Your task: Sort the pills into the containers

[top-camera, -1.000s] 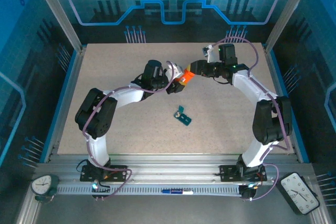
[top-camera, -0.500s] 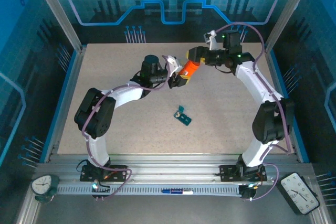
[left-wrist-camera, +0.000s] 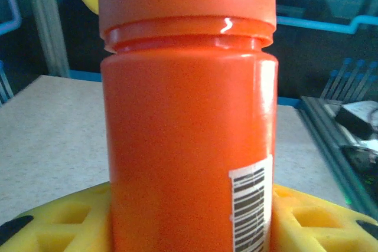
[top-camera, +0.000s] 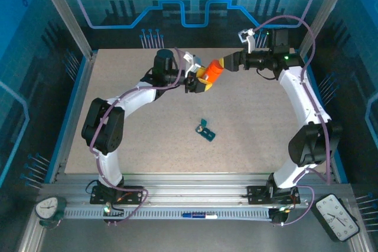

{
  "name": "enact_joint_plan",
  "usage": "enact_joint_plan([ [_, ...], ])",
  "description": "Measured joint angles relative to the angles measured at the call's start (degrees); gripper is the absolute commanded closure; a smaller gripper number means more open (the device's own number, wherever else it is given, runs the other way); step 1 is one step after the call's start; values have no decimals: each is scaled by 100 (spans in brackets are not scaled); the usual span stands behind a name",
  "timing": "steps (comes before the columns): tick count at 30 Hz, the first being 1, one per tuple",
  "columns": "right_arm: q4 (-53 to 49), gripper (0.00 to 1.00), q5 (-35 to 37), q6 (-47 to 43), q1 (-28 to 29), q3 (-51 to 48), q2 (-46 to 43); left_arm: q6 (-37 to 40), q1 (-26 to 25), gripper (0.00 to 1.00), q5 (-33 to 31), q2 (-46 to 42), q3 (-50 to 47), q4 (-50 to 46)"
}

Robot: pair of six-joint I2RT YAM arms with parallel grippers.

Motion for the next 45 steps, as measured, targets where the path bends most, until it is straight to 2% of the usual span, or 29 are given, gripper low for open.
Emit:
enact_joint_plan([
  [8,-835,11,-278,-911,22,608,96,-164,33,100,697,131,326,-660],
  [16,-1576,11,-273,-1425,197,938,520,-280,33,100,931,184,369,-874],
  [22,-1858,15,-282,-1587,284,960,658,-291,33,100,984,184,380,-979],
  [27,-2000,27,-361,-1683,319,994,688,-293,33,100,984,190,450,-981],
  [32,-2116,51,-518,-1731,369,1016,730,-291,48,100,970,212,466,-1032],
  [34,-2122,57,-509,-1733,376,1023,750,-295,63,100,988,234,466,-1064],
  [39,-1987,65,-514,-1528,372,942,761,-297,70,100,975,245,466,-1095],
  [45,-1075,73,-466,-723,367,337,693,-295,101,100,564,251,328,-1058],
])
